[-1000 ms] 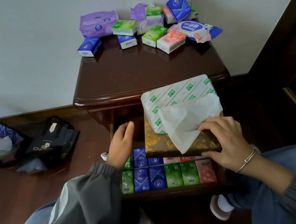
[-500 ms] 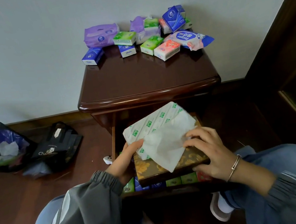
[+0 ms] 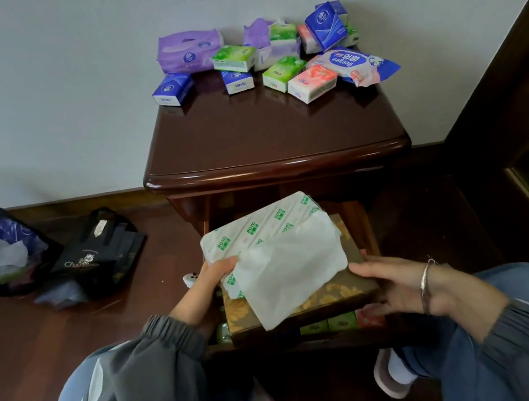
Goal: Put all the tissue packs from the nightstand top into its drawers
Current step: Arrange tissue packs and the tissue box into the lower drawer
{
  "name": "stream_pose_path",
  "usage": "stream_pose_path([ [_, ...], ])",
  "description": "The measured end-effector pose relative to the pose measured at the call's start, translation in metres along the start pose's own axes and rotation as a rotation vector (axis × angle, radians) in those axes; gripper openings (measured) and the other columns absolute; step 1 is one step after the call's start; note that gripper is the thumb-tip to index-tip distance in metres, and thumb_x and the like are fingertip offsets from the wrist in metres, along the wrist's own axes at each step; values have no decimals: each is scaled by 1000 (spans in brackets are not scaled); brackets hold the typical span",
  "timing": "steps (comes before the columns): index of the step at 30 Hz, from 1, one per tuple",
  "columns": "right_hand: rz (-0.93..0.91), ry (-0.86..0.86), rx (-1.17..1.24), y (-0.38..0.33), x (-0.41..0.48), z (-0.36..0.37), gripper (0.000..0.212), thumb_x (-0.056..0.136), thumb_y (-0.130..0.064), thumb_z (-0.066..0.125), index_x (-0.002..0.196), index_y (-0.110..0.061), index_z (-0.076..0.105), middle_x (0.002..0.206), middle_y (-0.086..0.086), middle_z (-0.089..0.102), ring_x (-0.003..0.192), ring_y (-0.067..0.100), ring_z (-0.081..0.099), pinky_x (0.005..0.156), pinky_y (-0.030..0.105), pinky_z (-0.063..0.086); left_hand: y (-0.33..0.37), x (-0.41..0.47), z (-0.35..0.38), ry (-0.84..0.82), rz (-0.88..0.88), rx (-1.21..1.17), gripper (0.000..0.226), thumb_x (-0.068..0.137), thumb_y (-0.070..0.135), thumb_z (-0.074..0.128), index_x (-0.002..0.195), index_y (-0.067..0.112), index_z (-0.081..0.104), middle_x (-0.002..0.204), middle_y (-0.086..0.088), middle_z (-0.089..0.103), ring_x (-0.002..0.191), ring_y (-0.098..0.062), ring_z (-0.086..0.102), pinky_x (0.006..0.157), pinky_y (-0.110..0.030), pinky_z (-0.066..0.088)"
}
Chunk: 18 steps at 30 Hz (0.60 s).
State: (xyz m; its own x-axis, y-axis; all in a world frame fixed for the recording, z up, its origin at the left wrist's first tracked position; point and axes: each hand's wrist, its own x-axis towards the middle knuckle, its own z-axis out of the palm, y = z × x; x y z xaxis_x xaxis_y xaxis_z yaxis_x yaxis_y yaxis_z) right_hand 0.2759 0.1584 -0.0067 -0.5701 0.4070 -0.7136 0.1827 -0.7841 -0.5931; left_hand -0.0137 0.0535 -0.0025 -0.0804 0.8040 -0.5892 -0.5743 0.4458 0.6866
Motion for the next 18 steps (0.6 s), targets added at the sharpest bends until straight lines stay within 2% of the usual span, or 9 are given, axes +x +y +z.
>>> stream_pose_path([
  [5, -48, 76, 2, 5, 12, 3, 57, 63, -26, 78, 117, -14, 62, 111, 13, 70, 99, 25, 68, 70, 38, 58, 5, 1, -3, -4, -41, -63, 51, 79, 14, 68, 128, 12, 56, 116, -14, 69, 94, -27, 71, 73, -38, 59],
  [8, -55, 150, -9, 6, 16, 3, 60, 57, -31, 81, 112, -12, 65, 105, 12, 72, 96, 25, 69, 70, 39, 58, 13, -1, -10, 124, -35, 29, 38, 92, 15, 56, 129, 8, 54, 109, -13, 69, 80, -22, 69, 65, -31, 56],
  [11, -20, 240, -42, 6, 22, 1, 68, 48, -35, 85, 109, -11, 66, 102, 13, 73, 95, 27, 69, 72, 42, 59, 29, -7, -32, 226, 99, -53, 34, 98, 11, 43, 131, 5, 49, 116, -14, 66, 94, -25, 65, 80, -40, 53],
  [12, -3, 271, -45, 8, 24, 0, 70, 46, -36, 85, 108, -11, 67, 101, 13, 73, 95, 28, 69, 74, 44, 59, 36, -12, -40, 234, 145, -110, 34, 99, 12, 40, 133, 9, 48, 120, -14, 64, 97, -24, 65, 79, -41, 55],
  [15, 43, 378, -9, 13, 33, 1, 74, 40, -39, 86, 106, -12, 66, 104, 15, 71, 95, 31, 68, 73, 47, 59, 52, -24, -62, 300, 230, -287, 40, 100, 15, 36, 139, 13, 43, 131, -10, 60, 101, -19, 66, 72, -34, 60],
  [18, 63, 464, 43, 13, 45, 4, 75, 47, -41, 86, 111, -12, 61, 113, 16, 65, 97, 33, 65, 70, 46, 59, 58, -33, -76, 313, 272, -399, 44, 98, 16, 38, 141, 14, 42, 132, -8, 60, 114, -20, 61, 81, -38, 56],
])
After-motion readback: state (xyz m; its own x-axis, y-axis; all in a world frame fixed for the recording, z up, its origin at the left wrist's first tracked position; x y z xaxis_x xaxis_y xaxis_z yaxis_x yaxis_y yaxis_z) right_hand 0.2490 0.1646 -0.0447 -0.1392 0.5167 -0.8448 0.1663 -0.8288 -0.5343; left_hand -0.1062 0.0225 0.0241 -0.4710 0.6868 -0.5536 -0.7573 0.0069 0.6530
